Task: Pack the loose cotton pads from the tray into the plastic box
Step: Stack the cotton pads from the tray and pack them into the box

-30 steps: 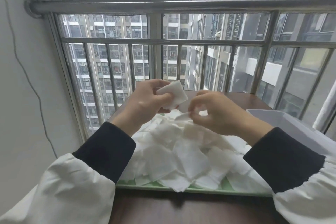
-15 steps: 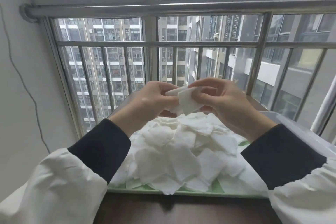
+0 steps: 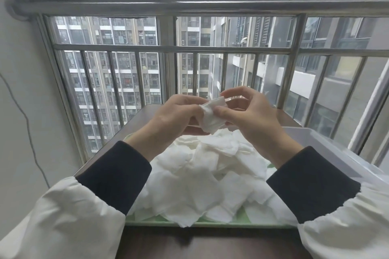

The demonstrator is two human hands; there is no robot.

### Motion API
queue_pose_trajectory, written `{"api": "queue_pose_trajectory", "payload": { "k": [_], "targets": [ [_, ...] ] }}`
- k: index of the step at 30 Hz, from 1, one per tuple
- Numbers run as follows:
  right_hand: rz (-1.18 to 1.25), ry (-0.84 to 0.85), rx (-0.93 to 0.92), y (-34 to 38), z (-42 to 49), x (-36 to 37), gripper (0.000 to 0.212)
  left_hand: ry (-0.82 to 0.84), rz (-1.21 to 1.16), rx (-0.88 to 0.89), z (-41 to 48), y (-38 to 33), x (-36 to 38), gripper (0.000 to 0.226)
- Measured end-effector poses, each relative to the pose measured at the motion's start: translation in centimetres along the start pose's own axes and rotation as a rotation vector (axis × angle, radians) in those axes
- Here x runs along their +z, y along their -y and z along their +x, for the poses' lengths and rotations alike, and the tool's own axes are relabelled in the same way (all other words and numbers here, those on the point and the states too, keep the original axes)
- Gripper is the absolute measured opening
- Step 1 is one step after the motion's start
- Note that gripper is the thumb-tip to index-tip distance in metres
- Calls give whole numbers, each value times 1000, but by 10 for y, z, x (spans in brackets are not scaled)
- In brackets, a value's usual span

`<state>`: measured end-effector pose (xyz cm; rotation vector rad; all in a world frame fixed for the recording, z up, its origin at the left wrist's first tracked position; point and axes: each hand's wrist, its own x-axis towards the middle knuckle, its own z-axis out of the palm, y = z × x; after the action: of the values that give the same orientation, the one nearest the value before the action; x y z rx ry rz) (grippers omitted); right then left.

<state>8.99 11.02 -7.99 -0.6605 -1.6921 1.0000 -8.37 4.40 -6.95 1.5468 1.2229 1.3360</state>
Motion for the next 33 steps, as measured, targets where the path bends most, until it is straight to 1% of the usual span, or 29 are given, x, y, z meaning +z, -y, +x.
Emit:
{"api": "queue_pose_trajectory", "payload": {
  "k": [2, 3, 4, 5, 6, 8, 10, 11, 12, 14, 16, 19, 21, 23, 25, 28, 30, 33],
  "targets": [
    [-37, -3, -25, -1, 0, 1, 33, 11, -124, -46, -1, 0, -2, 31],
    [-60, -7, -36, -1, -1, 2, 32, 32, -167, -62, -1, 1, -3, 37],
    [-84, -15, -44, 0, -1, 3, 32, 50, -168, -65, -2, 1, -3, 42],
    [-118, -25, -52, -1, -1, 3, 32, 55, -122, -44, -2, 3, -2, 40],
    [-185, -44, -70, -1, -1, 3, 32, 41, -47, -6, -3, 4, -1, 31],
    [-457, -102, -119, -2, 0, 0, 30, -64, 171, 81, -3, 8, -2, 12],
    [-759, -91, -125, -3, 1, -4, 29, -204, 492, 154, 0, 14, -6, 22],
    [-852, -27, -104, -4, 1, -6, 29, -249, 629, 173, 1, 15, -7, 26],
    [-901, 69, -82, -5, 0, -7, 28, -278, 685, 179, 1, 15, -8, 28],
    [-966, 261, -62, -6, -2, -8, 23, -293, 646, 170, 1, 14, -10, 29],
    [-1025, 383, -56, -5, -5, -6, 28, -275, 500, 130, 0, 12, -10, 27],
    [-1060, 429, -39, -3, -8, -5, 38, -218, 282, 62, -4, 10, -8, 23],
    [-1082, 448, -24, -3, -9, -6, 36, -194, 213, 25, -5, 10, -8, 23],
    [-1095, 455, -21, -1, -10, -6, 26, -187, 173, 6, -4, 11, -7, 25],
    [-1086, 408, -31, 1, -10, -6, 20, -190, 143, -5, -4, 11, -7, 26],
    [-1017, 292, -118, 3, -8, -8, 19, -202, 98, -19, -4, 13, -7, 26],
    [-893, 222, -176, 6, -7, -9, 17, -222, 68, -36, -3, 14, -7, 26],
    [-693, 123, -188, 7, -4, -9, 18, -241, 51, -56, -3, 15, -7, 26]
  ]
}}
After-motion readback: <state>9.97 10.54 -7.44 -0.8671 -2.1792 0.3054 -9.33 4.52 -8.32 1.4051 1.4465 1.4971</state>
